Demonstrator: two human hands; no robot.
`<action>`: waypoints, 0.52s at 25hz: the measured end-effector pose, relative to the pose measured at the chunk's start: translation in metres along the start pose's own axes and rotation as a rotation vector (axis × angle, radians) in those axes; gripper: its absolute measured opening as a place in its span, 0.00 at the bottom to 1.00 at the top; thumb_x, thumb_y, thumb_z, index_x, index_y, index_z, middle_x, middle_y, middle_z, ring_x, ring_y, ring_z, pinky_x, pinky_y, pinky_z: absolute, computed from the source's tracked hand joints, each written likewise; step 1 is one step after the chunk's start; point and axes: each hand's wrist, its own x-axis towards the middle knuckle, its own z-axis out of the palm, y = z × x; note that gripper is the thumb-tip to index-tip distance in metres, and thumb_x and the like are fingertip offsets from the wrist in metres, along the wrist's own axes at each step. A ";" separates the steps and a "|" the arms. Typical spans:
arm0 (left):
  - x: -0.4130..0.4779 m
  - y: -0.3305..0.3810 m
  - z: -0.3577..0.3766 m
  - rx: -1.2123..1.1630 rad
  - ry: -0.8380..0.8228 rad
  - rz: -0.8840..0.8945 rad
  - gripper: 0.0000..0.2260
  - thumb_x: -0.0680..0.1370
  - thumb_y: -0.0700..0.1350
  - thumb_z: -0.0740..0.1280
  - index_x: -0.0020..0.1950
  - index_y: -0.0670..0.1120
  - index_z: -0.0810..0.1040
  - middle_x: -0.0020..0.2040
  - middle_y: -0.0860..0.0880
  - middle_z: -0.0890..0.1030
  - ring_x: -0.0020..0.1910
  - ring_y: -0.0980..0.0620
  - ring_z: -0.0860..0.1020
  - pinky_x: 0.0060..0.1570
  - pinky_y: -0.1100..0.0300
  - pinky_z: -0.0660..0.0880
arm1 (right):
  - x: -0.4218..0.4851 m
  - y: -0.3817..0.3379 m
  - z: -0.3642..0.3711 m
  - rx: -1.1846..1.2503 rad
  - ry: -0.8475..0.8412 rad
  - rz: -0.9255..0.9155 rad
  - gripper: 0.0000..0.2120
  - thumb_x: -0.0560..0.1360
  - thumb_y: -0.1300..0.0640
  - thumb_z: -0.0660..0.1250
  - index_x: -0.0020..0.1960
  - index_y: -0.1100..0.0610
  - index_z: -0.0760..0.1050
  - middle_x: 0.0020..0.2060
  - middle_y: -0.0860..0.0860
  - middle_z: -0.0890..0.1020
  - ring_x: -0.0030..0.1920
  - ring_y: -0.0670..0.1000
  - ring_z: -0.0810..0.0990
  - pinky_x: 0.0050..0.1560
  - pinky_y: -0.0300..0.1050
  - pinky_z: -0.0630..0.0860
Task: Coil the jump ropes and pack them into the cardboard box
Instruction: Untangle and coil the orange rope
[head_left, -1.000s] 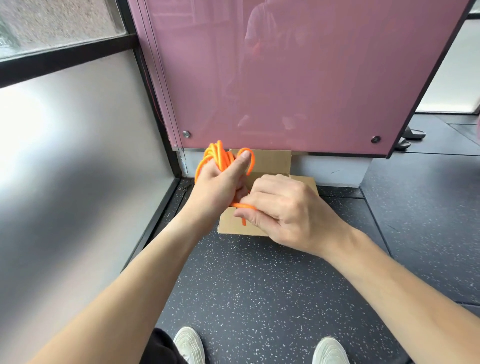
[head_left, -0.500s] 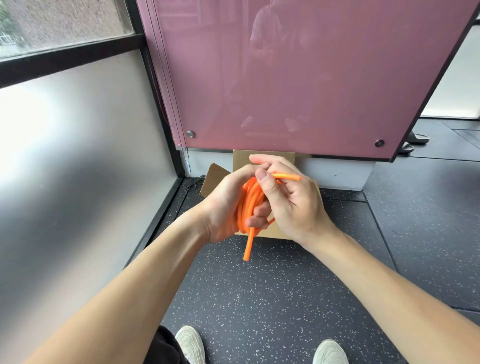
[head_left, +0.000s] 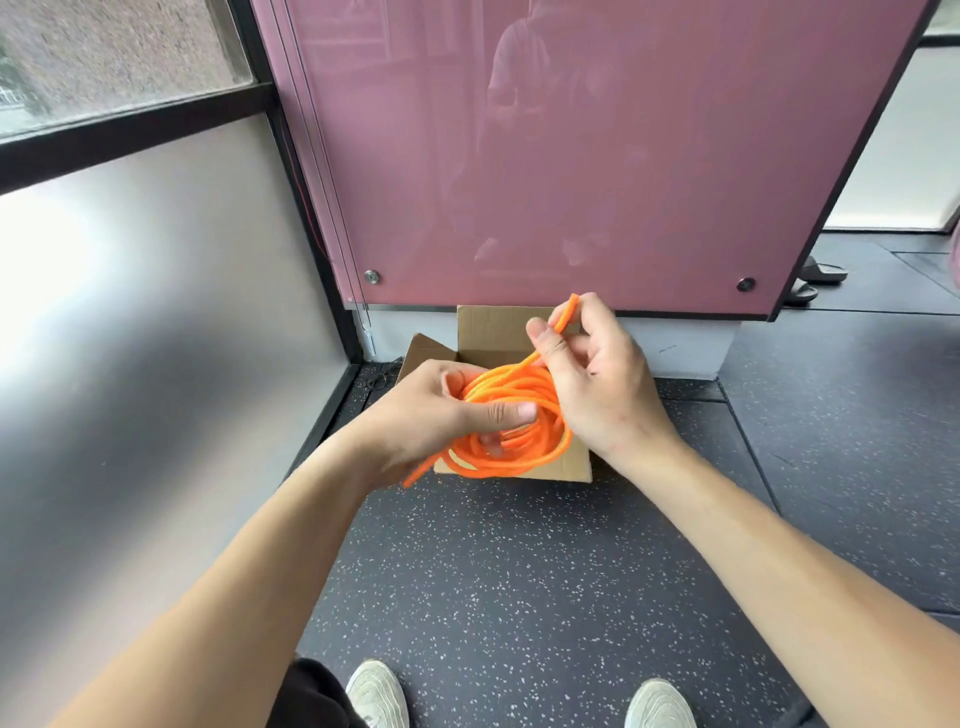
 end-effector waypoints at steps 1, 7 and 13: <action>0.000 -0.001 0.000 -0.002 0.018 0.035 0.09 0.67 0.49 0.79 0.38 0.46 0.84 0.32 0.48 0.81 0.30 0.54 0.77 0.34 0.62 0.76 | 0.000 0.003 -0.002 0.019 0.005 0.056 0.13 0.81 0.50 0.65 0.47 0.59 0.69 0.26 0.49 0.80 0.26 0.46 0.75 0.34 0.44 0.73; 0.005 -0.002 0.006 -0.211 0.004 0.135 0.08 0.73 0.45 0.74 0.34 0.50 0.83 0.25 0.56 0.70 0.21 0.60 0.65 0.24 0.67 0.66 | 0.008 -0.005 -0.008 0.549 -0.065 0.578 0.03 0.77 0.60 0.71 0.46 0.57 0.78 0.34 0.53 0.82 0.28 0.50 0.78 0.30 0.42 0.77; 0.001 0.024 0.022 -0.485 0.133 0.067 0.27 0.84 0.42 0.60 0.23 0.44 0.77 0.19 0.57 0.68 0.16 0.63 0.64 0.16 0.70 0.63 | 0.000 -0.006 0.001 0.664 -0.220 0.764 0.07 0.76 0.67 0.69 0.53 0.65 0.80 0.38 0.59 0.85 0.33 0.52 0.83 0.37 0.42 0.83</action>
